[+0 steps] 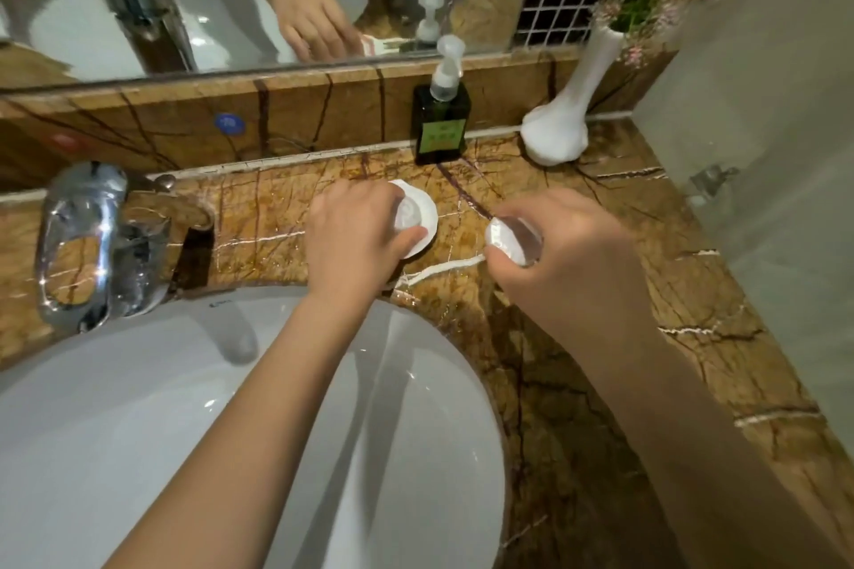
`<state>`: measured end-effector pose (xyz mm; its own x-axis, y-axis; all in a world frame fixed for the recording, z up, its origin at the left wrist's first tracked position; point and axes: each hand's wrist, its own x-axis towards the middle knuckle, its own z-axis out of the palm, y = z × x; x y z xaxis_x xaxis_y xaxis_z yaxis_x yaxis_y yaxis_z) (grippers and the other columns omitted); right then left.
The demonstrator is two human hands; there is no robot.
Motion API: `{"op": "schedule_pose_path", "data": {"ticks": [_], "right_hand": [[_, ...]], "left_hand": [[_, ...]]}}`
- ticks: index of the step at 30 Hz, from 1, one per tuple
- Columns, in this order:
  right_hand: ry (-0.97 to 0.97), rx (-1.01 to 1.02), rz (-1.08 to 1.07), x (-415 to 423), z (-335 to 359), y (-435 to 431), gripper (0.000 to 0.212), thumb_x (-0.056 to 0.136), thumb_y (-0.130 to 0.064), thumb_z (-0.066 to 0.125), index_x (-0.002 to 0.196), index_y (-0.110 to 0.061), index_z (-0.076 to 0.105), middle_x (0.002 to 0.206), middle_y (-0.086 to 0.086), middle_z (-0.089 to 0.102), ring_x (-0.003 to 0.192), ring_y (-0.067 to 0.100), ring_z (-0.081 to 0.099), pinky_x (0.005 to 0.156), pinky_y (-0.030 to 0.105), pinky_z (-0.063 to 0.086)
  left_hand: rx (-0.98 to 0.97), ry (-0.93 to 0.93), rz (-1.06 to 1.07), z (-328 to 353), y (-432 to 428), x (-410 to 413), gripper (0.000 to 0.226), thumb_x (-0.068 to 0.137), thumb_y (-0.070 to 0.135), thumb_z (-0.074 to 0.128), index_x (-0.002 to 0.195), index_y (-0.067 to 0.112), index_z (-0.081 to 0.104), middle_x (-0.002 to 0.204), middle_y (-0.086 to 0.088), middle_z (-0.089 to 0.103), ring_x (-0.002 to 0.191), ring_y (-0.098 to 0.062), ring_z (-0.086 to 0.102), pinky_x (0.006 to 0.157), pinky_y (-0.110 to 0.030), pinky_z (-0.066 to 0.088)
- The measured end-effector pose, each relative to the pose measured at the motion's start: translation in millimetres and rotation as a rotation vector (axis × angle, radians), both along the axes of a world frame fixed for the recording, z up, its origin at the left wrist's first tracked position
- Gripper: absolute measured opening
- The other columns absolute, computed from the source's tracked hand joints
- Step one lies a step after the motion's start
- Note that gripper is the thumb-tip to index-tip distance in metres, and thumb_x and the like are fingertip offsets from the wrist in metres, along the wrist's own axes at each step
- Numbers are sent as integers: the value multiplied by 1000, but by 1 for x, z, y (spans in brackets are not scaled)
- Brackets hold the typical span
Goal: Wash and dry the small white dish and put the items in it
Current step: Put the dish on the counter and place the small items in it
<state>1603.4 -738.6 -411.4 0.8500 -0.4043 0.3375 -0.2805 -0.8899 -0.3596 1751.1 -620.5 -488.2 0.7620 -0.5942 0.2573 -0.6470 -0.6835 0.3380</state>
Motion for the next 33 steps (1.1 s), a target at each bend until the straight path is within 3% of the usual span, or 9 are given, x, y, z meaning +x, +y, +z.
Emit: {"op": "schedule_pose_path", "data": {"ticks": [10, 13, 15, 18, 23, 29, 33], "right_hand": [[-64, -33, 107, 33, -18, -1, 24, 78, -12, 68, 99, -1, 71, 91, 14, 72, 84, 27, 65, 70, 38, 53], [-96, -24, 166, 45, -28, 5, 27, 76, -9, 69, 100, 1, 70, 93, 16, 72, 87, 30, 65, 76, 37, 53], [17, 44, 150, 60, -33, 12, 31, 78, -15, 66, 108, -8, 68, 103, 9, 70, 97, 25, 62, 84, 28, 47], [196, 100, 111, 85, -43, 19, 39, 79, -27, 63, 118, -22, 61, 117, -1, 64, 109, 17, 54, 81, 22, 34], [253, 86, 142, 105, -51, 29, 41, 78, -26, 63, 118, -19, 61, 115, 5, 64, 106, 23, 54, 84, 33, 42], [266, 116, 146, 104, -59, 29, 33, 79, -26, 60, 110, -14, 64, 103, 8, 62, 97, 24, 53, 73, 32, 39], [290, 140, 153, 102, -57, 28, 38, 79, -26, 60, 115, -15, 61, 109, 7, 62, 102, 24, 53, 77, 32, 41]], "left_hand": [[-29, 136, -44, 3, 16, 2, 43, 81, 50, 57, 111, 20, 62, 110, -1, 61, 105, -23, 48, 83, -33, 33], [-87, 106, -29, 18, 34, 3, 38, 88, 45, 49, 114, 20, 60, 114, 0, 62, 107, -21, 50, 86, -32, 34], [-104, 79, -13, 28, 47, 2, 35, 90, 42, 45, 114, 21, 59, 116, 1, 62, 110, -19, 51, 89, -31, 35], [-110, 70, 15, 38, 64, 1, 35, 92, 38, 43, 117, 20, 59, 120, 0, 62, 114, -19, 51, 91, -31, 35], [-124, 67, 47, 47, 81, 6, 37, 92, 35, 41, 118, 16, 59, 121, -2, 61, 115, -21, 51, 93, -30, 33], [-87, 96, 78, 47, 86, 5, 37, 92, 35, 40, 120, 18, 58, 122, -1, 61, 116, -21, 50, 94, -34, 34], [-42, 126, 63, 47, 85, 0, 36, 92, 35, 38, 119, 21, 57, 121, 2, 61, 115, -19, 49, 93, -38, 38]]}}
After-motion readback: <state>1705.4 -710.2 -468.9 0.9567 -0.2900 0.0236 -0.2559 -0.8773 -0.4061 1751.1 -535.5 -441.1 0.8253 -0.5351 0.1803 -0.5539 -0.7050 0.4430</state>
